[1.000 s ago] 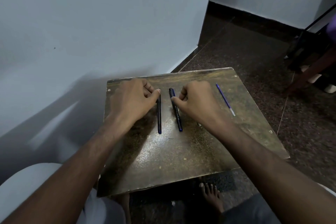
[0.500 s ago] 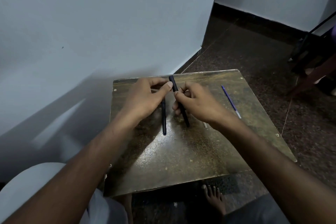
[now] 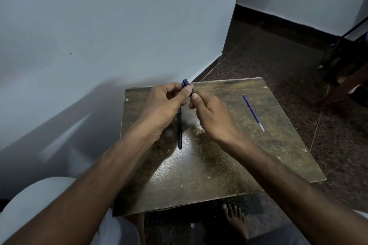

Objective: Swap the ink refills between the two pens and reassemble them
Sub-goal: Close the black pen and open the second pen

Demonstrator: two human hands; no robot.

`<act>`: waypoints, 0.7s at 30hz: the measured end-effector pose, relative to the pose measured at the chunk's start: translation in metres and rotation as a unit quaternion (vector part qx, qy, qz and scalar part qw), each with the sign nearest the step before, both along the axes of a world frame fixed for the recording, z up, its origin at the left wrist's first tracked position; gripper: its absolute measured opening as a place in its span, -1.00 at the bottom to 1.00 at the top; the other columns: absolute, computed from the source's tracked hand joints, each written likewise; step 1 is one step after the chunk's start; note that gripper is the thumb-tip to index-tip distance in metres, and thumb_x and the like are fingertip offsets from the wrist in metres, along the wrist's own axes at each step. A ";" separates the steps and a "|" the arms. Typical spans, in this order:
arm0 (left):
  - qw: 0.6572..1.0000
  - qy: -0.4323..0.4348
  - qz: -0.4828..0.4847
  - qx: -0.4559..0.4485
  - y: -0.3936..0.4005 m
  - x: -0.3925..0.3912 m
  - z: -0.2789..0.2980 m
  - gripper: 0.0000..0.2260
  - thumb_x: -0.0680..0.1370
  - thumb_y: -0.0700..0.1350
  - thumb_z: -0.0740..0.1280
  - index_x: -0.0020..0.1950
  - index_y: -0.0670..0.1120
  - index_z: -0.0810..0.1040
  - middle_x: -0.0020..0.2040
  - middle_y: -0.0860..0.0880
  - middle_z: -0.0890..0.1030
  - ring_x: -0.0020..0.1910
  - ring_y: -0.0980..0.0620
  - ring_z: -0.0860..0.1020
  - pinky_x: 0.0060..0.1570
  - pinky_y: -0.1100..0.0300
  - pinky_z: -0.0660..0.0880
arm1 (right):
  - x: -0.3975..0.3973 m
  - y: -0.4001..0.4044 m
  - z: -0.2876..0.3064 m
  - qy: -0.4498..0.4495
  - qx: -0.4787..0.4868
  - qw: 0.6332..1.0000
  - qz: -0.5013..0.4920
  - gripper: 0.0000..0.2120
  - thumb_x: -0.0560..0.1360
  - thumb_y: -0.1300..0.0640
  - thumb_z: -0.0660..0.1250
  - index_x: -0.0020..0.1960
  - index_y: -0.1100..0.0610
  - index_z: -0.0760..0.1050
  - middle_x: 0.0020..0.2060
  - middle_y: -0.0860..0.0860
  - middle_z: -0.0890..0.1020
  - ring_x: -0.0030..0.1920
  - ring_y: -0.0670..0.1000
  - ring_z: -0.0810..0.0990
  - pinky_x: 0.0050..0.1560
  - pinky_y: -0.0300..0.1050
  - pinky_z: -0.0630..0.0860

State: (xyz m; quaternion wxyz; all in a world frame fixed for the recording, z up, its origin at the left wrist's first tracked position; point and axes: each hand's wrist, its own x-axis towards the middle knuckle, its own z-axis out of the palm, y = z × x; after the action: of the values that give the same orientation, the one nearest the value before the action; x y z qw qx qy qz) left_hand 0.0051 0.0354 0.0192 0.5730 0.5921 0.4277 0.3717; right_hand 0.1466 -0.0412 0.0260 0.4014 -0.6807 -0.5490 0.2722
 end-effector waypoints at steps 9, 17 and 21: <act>0.999 -0.023 0.049 -0.007 0.010 -0.007 0.002 -0.90 0.61 0.05 0.53 -0.07 0.10 0.82 -0.20 0.02 0.72 -0.30 0.22 0.58 -0.39 0.33 0.51 | 0.010 -0.010 0.001 -0.051 -0.055 0.997 0.011 -0.55 0.75 -0.11 0.23 -0.12 0.16 0.66 -0.40 -0.28 0.66 -0.36 -0.21 0.63 -0.39 -0.38 0.39; 0.950 0.293 0.071 0.085 0.033 -0.044 -0.007 -0.85 0.54 -0.09 0.62 -0.12 0.00 0.67 -0.31 0.02 0.77 -0.34 0.14 0.76 -0.04 0.11 0.75 | 0.025 -0.013 0.009 0.034 -0.102 0.993 -0.048 -0.61 0.71 0.12 0.15 -0.18 0.14 0.63 -0.44 -0.08 0.56 -0.48 -0.20 0.47 -0.29 -0.12 0.32; 0.925 0.358 0.055 0.119 0.028 -0.038 -0.012 -0.78 0.53 -0.10 0.60 -0.29 0.03 0.67 -0.40 0.03 0.74 -0.35 0.12 0.76 -0.03 0.03 0.76 | 0.023 -0.013 0.006 0.072 -0.128 0.989 -0.023 -0.65 0.72 0.11 0.14 -0.10 0.12 0.64 -0.39 -0.05 0.60 -0.40 -0.10 0.50 -0.29 -0.15 0.39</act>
State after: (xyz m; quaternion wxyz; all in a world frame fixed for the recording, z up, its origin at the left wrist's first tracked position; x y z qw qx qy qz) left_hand -0.0325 0.0634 0.0075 0.2859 0.7252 0.5888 0.2139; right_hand 0.1699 -0.0537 0.0325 0.3561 -0.7175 -0.4633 0.3790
